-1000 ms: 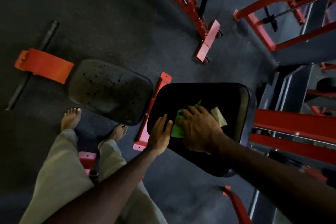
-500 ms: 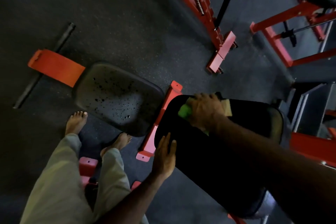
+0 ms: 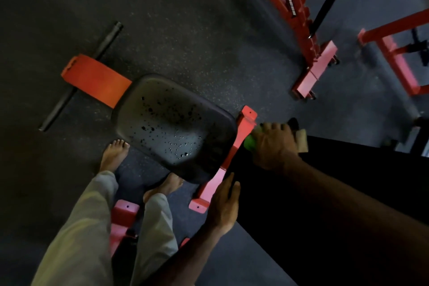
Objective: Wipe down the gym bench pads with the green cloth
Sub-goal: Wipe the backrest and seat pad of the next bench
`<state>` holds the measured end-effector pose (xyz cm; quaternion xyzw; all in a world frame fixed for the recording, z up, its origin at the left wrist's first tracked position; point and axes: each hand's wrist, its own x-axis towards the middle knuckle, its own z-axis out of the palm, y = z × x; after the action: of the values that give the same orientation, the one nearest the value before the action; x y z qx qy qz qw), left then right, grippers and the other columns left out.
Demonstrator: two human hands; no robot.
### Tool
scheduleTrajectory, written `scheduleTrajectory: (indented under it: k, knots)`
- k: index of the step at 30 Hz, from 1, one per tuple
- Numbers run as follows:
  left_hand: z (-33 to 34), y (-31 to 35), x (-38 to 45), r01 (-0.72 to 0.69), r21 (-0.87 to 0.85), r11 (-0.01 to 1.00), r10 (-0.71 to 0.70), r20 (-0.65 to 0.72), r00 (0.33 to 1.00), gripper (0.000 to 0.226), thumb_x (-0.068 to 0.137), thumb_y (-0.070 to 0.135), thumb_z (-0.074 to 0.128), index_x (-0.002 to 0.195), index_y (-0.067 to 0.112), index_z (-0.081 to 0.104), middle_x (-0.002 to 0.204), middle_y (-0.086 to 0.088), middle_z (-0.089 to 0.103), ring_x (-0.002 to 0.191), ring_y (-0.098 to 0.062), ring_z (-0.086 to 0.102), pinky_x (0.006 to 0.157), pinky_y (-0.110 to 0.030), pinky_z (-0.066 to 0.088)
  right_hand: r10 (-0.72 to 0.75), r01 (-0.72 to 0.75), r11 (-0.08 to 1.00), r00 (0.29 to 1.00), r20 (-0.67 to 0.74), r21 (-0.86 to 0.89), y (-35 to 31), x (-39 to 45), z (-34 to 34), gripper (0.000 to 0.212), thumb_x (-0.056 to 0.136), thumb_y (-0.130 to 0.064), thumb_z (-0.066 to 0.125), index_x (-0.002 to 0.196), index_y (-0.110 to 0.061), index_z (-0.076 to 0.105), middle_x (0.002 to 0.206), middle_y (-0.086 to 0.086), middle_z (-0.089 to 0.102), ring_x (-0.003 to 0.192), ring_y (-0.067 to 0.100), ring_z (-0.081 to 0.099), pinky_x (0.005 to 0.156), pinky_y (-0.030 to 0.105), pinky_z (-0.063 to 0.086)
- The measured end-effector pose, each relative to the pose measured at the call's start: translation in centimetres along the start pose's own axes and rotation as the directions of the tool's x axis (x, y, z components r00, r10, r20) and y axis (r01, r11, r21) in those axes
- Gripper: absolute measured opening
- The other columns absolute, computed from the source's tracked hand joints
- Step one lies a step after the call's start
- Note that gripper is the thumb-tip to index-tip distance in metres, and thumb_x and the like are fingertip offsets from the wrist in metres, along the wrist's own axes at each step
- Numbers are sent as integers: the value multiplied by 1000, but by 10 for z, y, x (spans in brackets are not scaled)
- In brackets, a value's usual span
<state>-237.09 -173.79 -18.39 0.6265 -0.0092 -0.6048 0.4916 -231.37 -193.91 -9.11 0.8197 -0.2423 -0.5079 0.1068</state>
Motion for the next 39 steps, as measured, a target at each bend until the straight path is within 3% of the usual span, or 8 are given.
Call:
scheduleTrajectory:
  k: [4, 8, 15, 20, 25, 31, 36, 39]
  knots:
    - [-10, -7, 6, 41, 39, 998, -40, -22, 999, 32, 106, 34, 45, 129, 24, 65, 119, 16, 66, 117, -2, 60, 110, -40, 45, -279, 274, 956, 960, 39, 105, -43, -18, 21, 48, 90, -60, 51, 124, -28, 63, 130, 3, 61, 120, 30, 59, 101, 44, 44]
    - [-14, -11, 12, 77, -37, 996, -76, 13, 997, 26, 107, 26, 47, 127, 30, 64, 109, 34, 60, 104, 23, 53, 100, -10, 39, -29, 29, 998, 1000, 3, 61, -7, 37, 15, 51, 95, -63, 48, 131, -27, 58, 137, 7, 59, 126, 32, 57, 107, 46, 40]
    - [-25, -11, 17, 361, -311, 879, -373, 23, 928, 48, 101, 60, 47, 135, 29, 62, 128, 11, 67, 126, -11, 58, 118, -39, 39, -289, 282, 955, 954, 77, 92, -84, -1, 44, 43, 99, -53, 41, 127, -28, 62, 134, 8, 59, 131, 34, 50, 107, 48, 35]
    - [-33, -14, 13, 395, -237, 888, -398, 38, 917, 94, 71, 98, 42, 132, 28, 60, 133, 9, 63, 129, -17, 57, 118, -43, 38, -41, 40, 999, 998, 52, 26, -46, 49, 27, 48, 99, -54, 48, 136, -23, 57, 140, 12, 57, 132, 35, 51, 113, 50, 34]
    - [-41, -16, 21, 401, -212, 891, -407, 15, 913, 32, 105, 58, 41, 108, 32, 61, 128, 1, 64, 121, -23, 59, 114, -50, 43, -71, 68, 997, 996, 61, 43, -82, 29, 43, 41, 102, -42, 42, 132, -19, 57, 138, 16, 55, 131, 38, 47, 114, 53, 32]
    - [-45, -23, 22, 470, -257, 844, -475, 45, 879, 45, 111, 43, 36, 126, 8, 62, 124, -23, 62, 94, -17, 61, 63, -16, 45, -178, 168, 976, 982, 60, 142, -88, 3, 39, 38, 100, -49, 45, 126, -25, 60, 130, 8, 63, 125, 32, 56, 109, 44, 35]
    - [-39, -22, 24, 547, -300, 782, -549, 85, 831, 68, 108, 53, 36, 150, 0, 46, 155, -33, 40, 130, -51, 52, 113, -52, 41, -127, 125, 991, 991, 40, 50, -64, 14, 35, 42, 99, -49, 46, 130, -24, 58, 135, 10, 58, 126, 35, 52, 109, 47, 35]
    - [-38, -18, 22, 508, -330, 796, -517, 65, 853, 43, 110, 45, 37, 123, 14, 64, 135, -24, 59, 121, -39, 60, 99, -45, 51, -287, 273, 954, 951, 114, 126, -104, -40, 46, 46, 91, -45, 60, 131, -23, 60, 133, 9, 59, 127, 33, 53, 110, 47, 35]
